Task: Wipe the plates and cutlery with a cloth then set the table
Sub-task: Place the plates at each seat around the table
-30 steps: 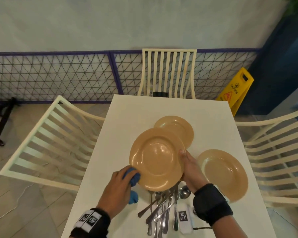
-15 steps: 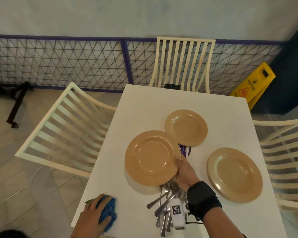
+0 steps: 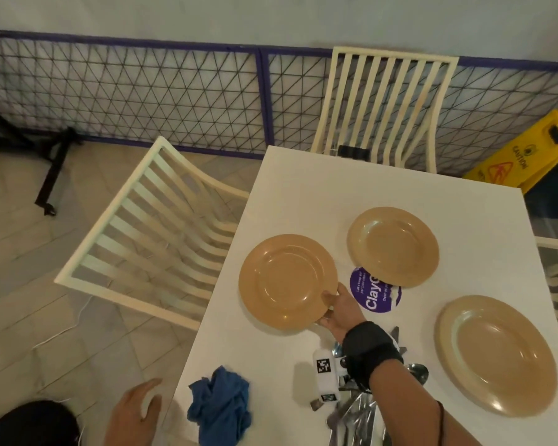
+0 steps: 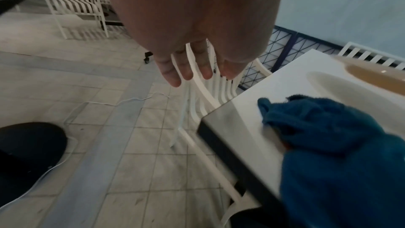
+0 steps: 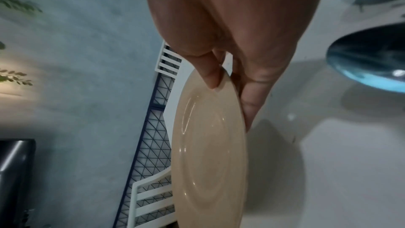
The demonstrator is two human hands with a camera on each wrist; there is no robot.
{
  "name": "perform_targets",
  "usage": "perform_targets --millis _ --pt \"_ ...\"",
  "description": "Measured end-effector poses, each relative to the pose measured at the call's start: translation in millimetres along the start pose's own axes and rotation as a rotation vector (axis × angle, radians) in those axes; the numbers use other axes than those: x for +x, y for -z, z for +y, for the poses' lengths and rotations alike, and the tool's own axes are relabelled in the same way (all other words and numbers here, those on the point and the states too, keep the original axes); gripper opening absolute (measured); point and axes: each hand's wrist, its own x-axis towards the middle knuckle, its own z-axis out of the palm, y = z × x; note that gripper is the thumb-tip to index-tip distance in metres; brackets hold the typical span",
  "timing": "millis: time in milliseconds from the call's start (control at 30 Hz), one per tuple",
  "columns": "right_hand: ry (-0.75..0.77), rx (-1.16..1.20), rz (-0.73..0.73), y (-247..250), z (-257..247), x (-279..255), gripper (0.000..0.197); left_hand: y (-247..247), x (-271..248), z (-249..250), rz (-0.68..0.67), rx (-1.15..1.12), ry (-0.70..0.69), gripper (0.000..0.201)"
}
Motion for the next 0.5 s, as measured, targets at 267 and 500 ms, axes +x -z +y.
perform_targets --millis 267,500 --pt "-0.042 0.017 0.066 -34.8 4.8 35.6 0.038 16.6 69.6 140.4 -0.119 -0.071 -0.412 0.039" --pt "-0.029 0.026 0.144 -48.8 0.4 62.4 0.035 -15.1 105.3 205.2 -0.228 0.249 -0.761 0.053"
